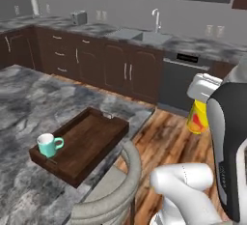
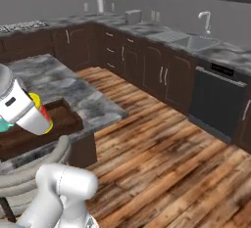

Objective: There is a tray on the dining counter. Grab the cup, mug, and pitcher and place them on the tray. The pitcher may be placed next to the tray if it cannot fit the tray.

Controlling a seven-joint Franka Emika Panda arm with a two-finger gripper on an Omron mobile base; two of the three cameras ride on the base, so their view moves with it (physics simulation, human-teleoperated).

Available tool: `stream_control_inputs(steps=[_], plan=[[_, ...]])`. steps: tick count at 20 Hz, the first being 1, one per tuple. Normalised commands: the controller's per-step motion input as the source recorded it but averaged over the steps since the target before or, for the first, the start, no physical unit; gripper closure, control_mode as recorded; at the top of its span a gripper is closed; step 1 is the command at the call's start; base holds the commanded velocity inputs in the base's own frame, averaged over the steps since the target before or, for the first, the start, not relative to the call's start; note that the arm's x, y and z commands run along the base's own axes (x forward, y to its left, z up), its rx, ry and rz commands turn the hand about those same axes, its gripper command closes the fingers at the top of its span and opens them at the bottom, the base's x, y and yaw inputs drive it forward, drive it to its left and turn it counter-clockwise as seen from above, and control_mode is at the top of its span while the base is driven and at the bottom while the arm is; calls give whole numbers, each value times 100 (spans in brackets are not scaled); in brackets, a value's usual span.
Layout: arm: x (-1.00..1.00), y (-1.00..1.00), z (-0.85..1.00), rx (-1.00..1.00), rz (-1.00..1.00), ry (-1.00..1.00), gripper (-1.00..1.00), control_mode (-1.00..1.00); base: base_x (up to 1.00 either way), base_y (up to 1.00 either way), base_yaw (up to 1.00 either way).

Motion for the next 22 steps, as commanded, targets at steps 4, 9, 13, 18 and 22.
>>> stream_control_inputs(steps=[4, 9, 13, 18, 22], plan=[[0, 0, 0, 0, 0, 0, 100, 100, 28, 19, 79], [0, 0, 0, 0, 0, 0, 100, 100, 80, -2, 68], [0, 0, 0, 0, 0, 0, 100, 100, 100, -5, 39], [0, 0, 0, 0, 0, 0, 100, 100, 100, 2, 55], [0, 0, 0, 0, 0, 0, 100, 100, 93, -1, 78]])
